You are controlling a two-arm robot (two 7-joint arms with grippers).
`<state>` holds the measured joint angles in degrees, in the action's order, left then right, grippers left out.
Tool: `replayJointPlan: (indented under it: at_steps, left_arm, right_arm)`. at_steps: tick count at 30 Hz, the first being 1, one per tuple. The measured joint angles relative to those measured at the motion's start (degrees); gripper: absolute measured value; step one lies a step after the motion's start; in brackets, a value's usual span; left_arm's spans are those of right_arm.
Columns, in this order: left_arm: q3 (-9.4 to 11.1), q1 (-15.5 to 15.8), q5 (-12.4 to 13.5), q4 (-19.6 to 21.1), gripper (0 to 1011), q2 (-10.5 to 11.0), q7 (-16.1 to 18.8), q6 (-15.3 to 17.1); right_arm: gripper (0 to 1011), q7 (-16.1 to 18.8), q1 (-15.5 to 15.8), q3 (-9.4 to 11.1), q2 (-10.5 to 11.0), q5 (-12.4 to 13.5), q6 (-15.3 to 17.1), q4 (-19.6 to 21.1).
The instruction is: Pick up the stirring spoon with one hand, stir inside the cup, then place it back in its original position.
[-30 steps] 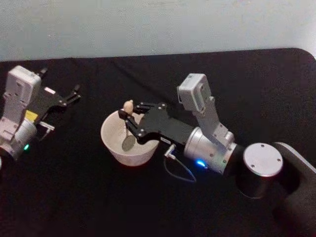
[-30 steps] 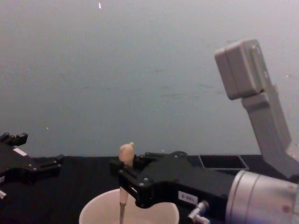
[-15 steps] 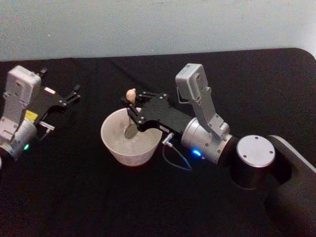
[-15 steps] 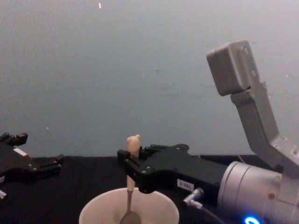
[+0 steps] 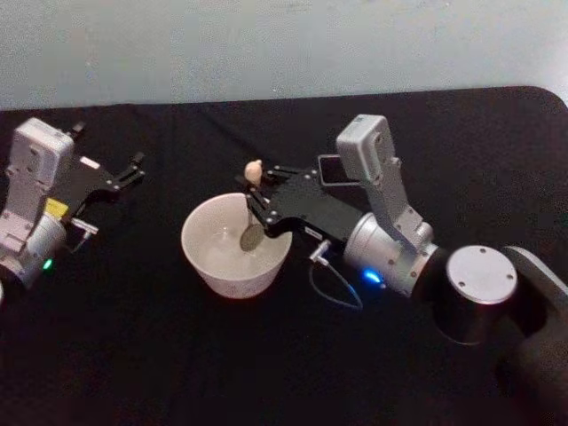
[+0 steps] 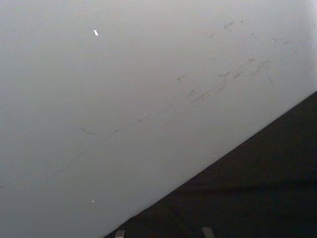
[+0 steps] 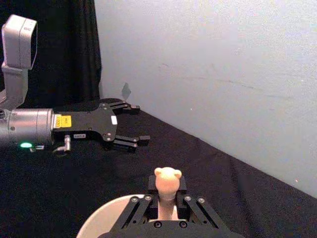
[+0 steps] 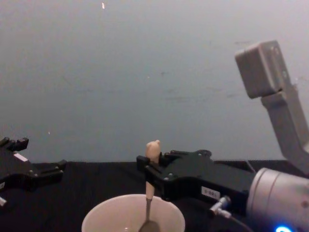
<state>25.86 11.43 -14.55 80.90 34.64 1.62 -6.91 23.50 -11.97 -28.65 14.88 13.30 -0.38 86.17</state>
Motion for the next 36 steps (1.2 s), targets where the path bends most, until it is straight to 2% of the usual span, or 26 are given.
replayJointPlan:
  at_steps: [12,22,29,36]
  left_arm:
    - [0.0,0.0,0.0,0.0,1001,0.0,0.0,0.0]
    - [0.0,0.0,0.0,0.0,1001,0.0,0.0,0.0]
    - [0.0,0.0,0.0,0.0,1001,0.0,0.0,0.0]
    - [0.0,0.0,0.0,0.0,1001,0.0,0.0,0.0]
  right_arm:
    - [190,1.7,2.8,0.8,3.1,2.1,0.9,4.3]
    - [190,3.2,4.0,-0.1,4.7,4.0,1.2,7.3]
    - [190,3.5,3.9,-1.5,4.8,4.0,1.3,7.6]
    - [190,2.6,2.7,-2.7,3.3,3.0,1.1,5.7]
